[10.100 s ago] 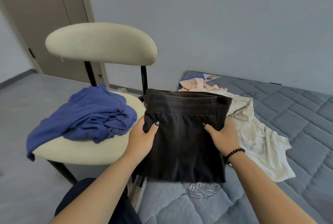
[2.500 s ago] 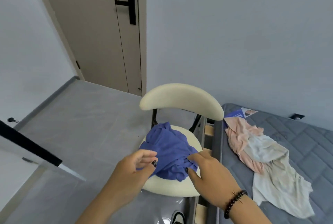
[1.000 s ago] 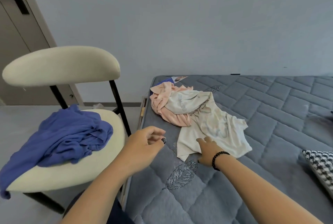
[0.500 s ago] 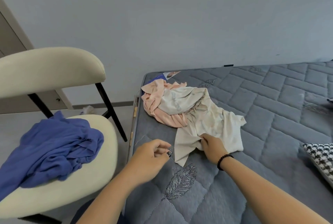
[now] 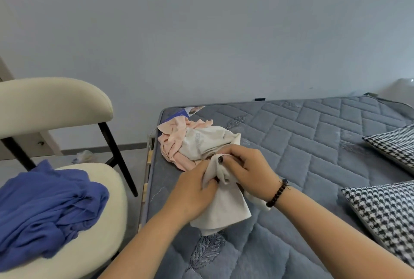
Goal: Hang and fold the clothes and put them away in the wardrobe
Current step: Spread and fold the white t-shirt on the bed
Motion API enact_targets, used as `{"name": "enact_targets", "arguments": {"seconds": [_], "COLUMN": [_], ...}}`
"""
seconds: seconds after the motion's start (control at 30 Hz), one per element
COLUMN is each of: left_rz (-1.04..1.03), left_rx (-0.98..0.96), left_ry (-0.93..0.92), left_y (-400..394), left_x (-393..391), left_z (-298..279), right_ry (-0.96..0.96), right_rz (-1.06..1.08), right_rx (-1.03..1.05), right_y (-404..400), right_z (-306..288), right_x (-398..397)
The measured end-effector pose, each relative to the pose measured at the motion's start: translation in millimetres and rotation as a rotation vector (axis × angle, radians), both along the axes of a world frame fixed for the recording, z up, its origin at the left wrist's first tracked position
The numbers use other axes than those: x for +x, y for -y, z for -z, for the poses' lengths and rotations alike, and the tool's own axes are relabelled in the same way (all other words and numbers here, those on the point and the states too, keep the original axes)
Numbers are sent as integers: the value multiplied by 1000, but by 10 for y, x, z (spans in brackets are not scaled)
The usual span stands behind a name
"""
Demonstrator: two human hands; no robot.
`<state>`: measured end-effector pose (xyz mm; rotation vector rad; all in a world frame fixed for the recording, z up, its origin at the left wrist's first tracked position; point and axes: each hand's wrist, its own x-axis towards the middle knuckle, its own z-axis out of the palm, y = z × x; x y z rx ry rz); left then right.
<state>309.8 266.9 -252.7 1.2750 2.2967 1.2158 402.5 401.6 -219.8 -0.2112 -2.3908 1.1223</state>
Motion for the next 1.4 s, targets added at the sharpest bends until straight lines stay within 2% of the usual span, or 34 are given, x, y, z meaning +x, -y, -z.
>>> {"name": "enact_targets", "arguments": {"seconds": [0.1,0.17,0.23,0.33,0.4,0.47,0.53,0.6,0.73,0.9,1.07,1.17,1.3,1.4], "left_rz": [-82,-118,-143,-228,-303,-360,-391,-408,-426,-228,-294,-299,-296,-321], "left_rx": [79,132,158,233,295,347,375,373,303,403,418,500,617,678], "left_ry": [-65,-82,-94,-69,-32,7,7,-4,8,125,-119,-82,-49,-12], "left_y": [159,295,459,729,919,1104,1261,1391,1566,1515,1399,1361,1266,1232], "left_x": [89,154,211,277,320,361,418,485,598,882,946,976,1106,1188], "left_z": [-109,-204,-299,-484,-620,-735,-817,-876,-1009,-1304,-1495,-1599,-1778,-1860], "right_ry": [-32,36,94,-5,-43,-17,-60,-158,-333,-389,-445,-340,-43,13], "right_rz": [-18,-44,-68,-29,102,238,287,292,242,77,73,133,184,304], "right_rx": [9,59,200,396,347,168,-33,-120,-92,104,210,260,535,669], "right_y": [18,40,82,157,160,183,276,429,790,1245,1322,1209,1080,932], "right_z": [-50,-50,-2,99,136,80,-70,-309,-895,-1380,-1602,-1654,-1480,-1247], "right_x": [161,245,301,314,335,370,398,404,430,532,746,922,1013,944]}}
